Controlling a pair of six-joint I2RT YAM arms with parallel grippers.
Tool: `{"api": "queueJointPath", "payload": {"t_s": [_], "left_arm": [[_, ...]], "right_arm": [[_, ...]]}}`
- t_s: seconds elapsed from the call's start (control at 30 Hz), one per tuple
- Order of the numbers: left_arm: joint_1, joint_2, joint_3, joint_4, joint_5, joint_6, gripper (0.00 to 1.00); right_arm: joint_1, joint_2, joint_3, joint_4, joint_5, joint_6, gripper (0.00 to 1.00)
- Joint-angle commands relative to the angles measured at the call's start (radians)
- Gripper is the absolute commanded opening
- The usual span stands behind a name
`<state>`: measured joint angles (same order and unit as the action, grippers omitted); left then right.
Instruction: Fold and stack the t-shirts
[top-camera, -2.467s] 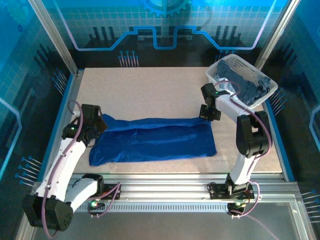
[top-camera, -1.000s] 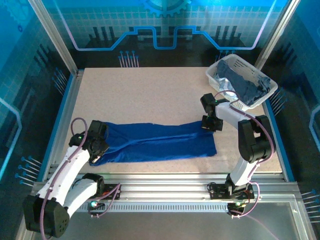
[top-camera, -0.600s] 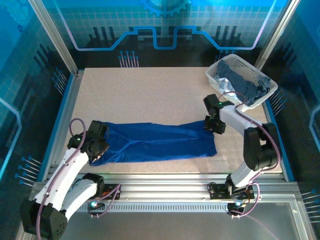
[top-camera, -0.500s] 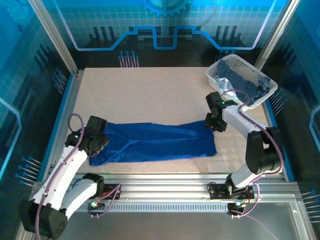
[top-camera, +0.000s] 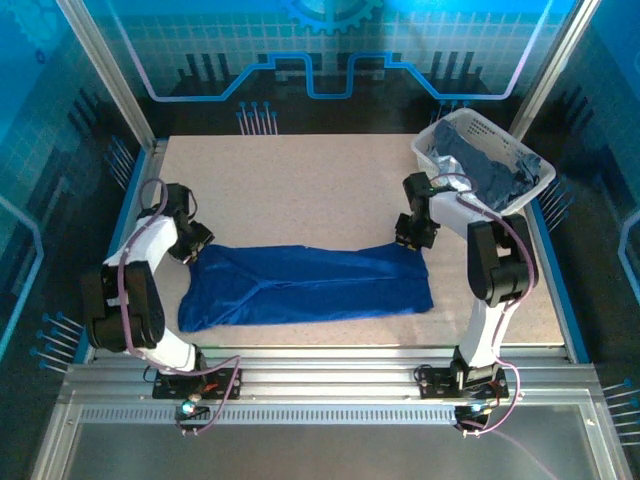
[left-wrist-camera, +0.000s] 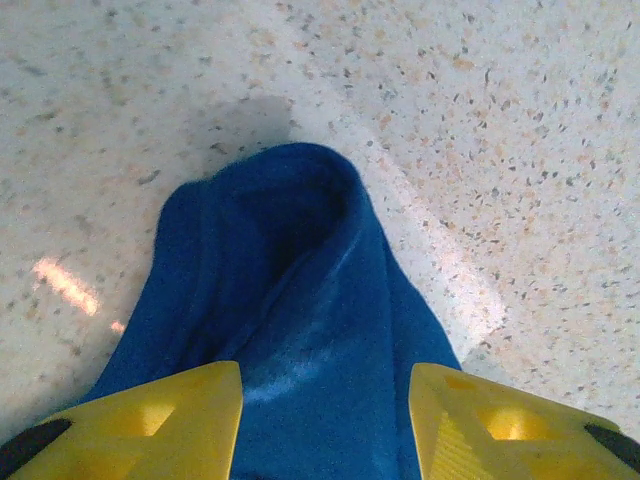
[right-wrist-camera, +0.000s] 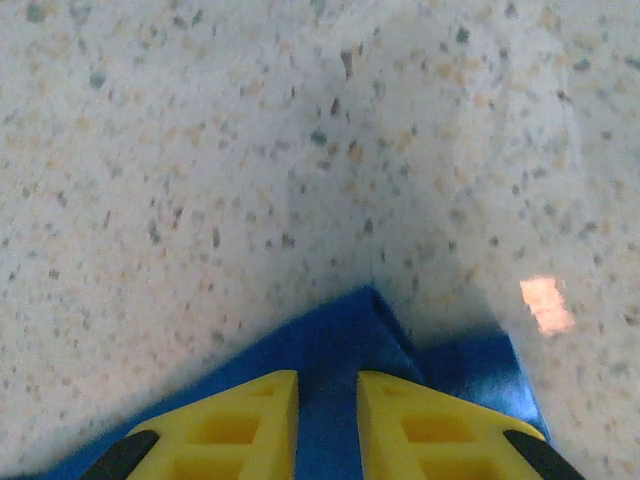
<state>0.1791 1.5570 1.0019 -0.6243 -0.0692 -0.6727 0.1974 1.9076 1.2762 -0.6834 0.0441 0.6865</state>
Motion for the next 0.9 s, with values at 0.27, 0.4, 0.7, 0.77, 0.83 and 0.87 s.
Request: {"api": "queueJointPath", "payload": {"t_s": [0.27,0.4,0.7,0.77,0.83,0.87], "left_arm": [[0.012,0.063,0.003,0.009,-0.047,0.143,0.40],[0.014,0.079,-0.015,0.060,-0.053,0.144,0.33],[0.016,-0.053,-0.073,0.006,-0.144,0.112,0.00],[0.023,-0.115,-0.103,-0.007,-0.146,0.104,0.00],[0.029,-0.155,-0.119,-0.027,-0.151,0.102,0.00],[0.032,-0.169,-0.124,-0.038,-0.150,0.102,0.00]], "right_arm": [[-0.012,0.073,0.061,-0.060,-0.011,-0.007,0.25],[-0.010,0.089,0.075,-0.071,-0.003,-0.005,0.26],[-0.021,0.108,0.114,-0.095,0.024,0.002,0.29],[-0.020,0.110,0.123,-0.102,0.027,0.005,0.29],[-0.021,0.111,0.126,-0.102,0.028,0.005,0.29],[-0.021,0.115,0.131,-0.106,0.027,0.004,0.29]]}}
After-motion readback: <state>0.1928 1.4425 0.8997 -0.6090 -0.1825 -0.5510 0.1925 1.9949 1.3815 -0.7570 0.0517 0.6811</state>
